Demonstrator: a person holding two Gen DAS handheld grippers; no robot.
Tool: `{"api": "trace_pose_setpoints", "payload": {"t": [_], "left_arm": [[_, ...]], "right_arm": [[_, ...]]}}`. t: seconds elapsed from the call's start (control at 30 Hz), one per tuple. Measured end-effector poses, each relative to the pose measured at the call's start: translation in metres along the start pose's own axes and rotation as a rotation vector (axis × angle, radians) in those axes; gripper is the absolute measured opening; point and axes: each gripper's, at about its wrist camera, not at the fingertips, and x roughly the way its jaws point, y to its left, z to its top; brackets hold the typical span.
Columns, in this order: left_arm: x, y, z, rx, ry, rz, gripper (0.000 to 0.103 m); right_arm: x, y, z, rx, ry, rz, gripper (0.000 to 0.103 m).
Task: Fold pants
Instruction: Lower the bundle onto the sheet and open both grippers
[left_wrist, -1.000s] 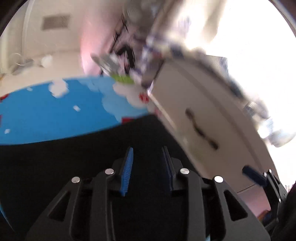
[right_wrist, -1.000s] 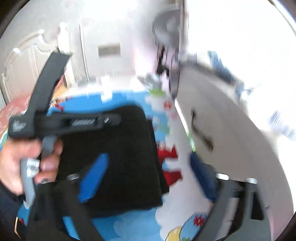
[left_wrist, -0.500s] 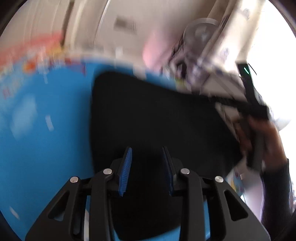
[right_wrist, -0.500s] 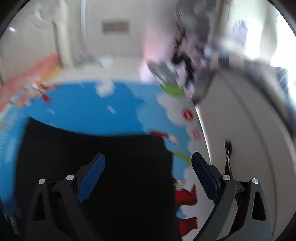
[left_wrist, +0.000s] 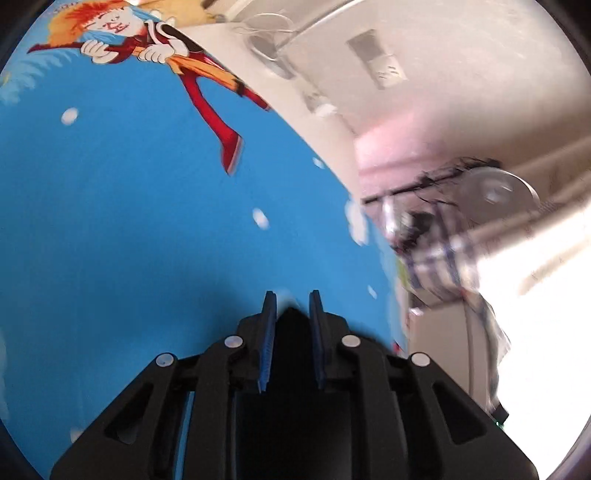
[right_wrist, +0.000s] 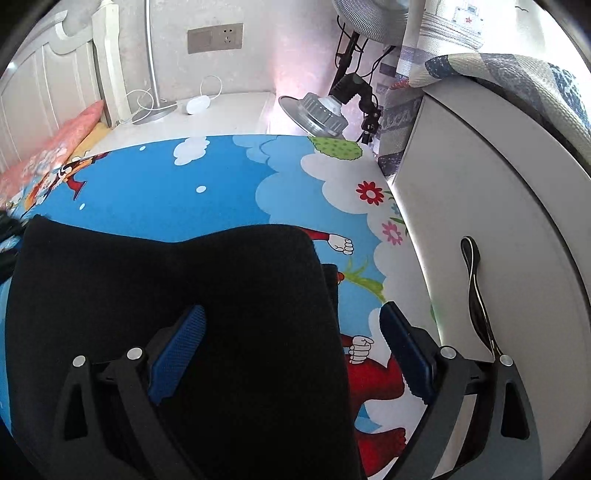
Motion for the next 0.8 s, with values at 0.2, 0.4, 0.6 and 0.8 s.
{"api": "trace_pose_setpoints", "payload": {"t": [0.2,0.4,0.6,0.8], "left_arm": [[-0.053,-0.079,-0.064,0.351,-0.14,0.059,0.028],[-0.047,-0.105,-0.204,0.721,-0.044,0.223,0.051],[-0.067,-0.11,-0.237,0.789,-0.111,0.299,0.054],[-0.072,-0.104,-0.263,0.78,-0.09,0.285,0.075]], "right_arm": [[-0.001,-0.002,-0.004,0.012,-0.016,0.0,0.089],[-0.007,0.002,-0.008,-0.006,-0.052,-0.036,0.089],[-0.034,0.002,-0.015,0.027,-0.104,-0.09,0.09],[-0.082,0.021,-0.066,0.068,-0.118,-0.059,0.092]]}}
